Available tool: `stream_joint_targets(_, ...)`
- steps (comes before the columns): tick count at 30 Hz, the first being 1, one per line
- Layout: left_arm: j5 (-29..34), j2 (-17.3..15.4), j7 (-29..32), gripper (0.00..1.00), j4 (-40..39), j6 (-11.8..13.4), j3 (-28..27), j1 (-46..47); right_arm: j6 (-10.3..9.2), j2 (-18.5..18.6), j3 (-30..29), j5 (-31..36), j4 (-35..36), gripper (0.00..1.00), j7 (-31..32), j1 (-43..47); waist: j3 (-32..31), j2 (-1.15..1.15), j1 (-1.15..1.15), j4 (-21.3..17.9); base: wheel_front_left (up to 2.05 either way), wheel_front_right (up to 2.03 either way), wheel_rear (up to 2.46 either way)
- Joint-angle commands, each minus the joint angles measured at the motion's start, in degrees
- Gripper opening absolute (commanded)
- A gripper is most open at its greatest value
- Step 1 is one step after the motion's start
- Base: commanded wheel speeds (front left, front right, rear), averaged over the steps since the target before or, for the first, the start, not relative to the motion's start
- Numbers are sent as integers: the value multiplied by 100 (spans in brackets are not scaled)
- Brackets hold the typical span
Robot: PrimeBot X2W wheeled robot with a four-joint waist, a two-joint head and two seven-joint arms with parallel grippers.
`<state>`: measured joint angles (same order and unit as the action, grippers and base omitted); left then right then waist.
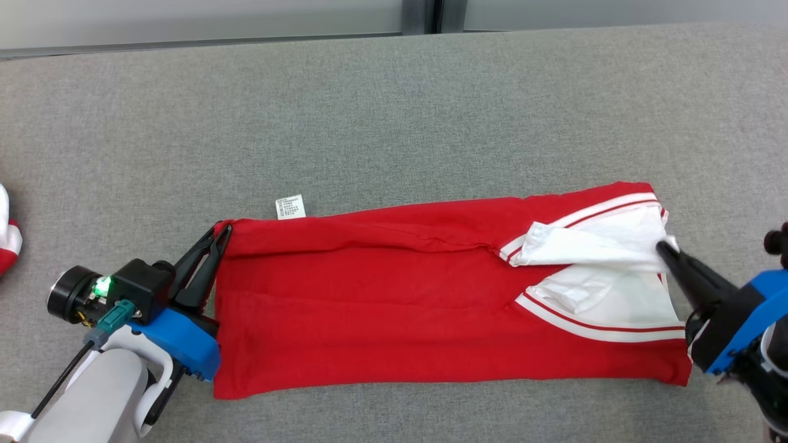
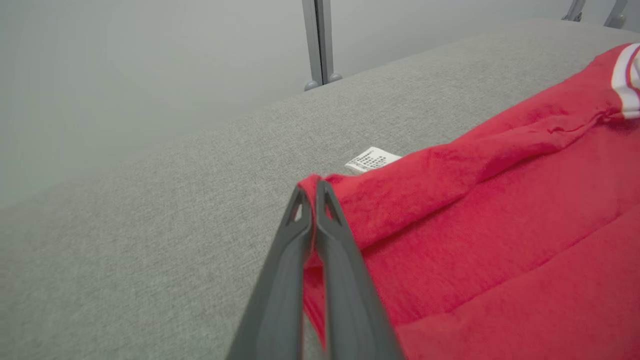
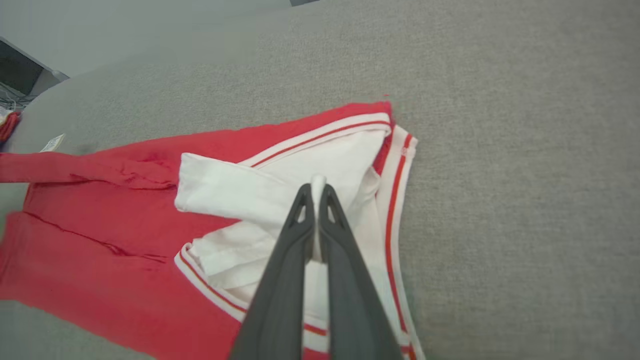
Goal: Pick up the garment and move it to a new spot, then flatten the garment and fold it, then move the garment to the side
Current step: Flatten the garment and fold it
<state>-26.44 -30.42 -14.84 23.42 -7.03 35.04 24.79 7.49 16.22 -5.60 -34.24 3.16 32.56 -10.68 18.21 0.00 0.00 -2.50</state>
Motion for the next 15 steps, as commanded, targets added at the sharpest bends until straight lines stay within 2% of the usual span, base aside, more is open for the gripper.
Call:
stream_joint_targets(1, 44, 50, -37, 0, 56, 64, -62, -32, 1, -120, -60, 47, 109, 0, 70, 245, -26, 0, 0, -5, 0, 0, 0)
stream_joint_targets(6, 62, 188, -38, 0, 133, 118, -210, -137, 1, -346, -184, 120, 362, 0, 151, 587, -100, 0, 0, -11, 0, 0, 0)
stream_joint_targets(7, 42, 218, -39, 26, 155, 119, -241, -160, 1, -391, -190, 129, 396, 0, 198, 669, -114, 0, 0, -12, 0, 0, 0)
stream_joint_targets(8, 26, 250, -40, 60, 175, 118, -261, -183, 1, -420, -181, 139, 441, 13, 252, 736, -131, 0, 0, -10, 0, 0, 0)
stream_joint_targets(9, 26, 291, -40, 96, 183, 117, -276, -201, 1, -448, -192, 147, 488, 81, 294, 797, -147, 0, 0, -7, 0, 0, 0)
stream_joint_targets(10, 1, 342, -39, 100, 193, 121, -313, -227, 1, -465, -196, 159, 528, 100, 328, 856, -165, 0, 0, 0, 0, 0, 0)
stream_joint_targets(15, -140, 598, -41, 100, 182, 188, -619, -435, 1, -537, -315, 304, 723, 100, 404, 1155, -292, 0, 0, 61, 0, 0, 0)
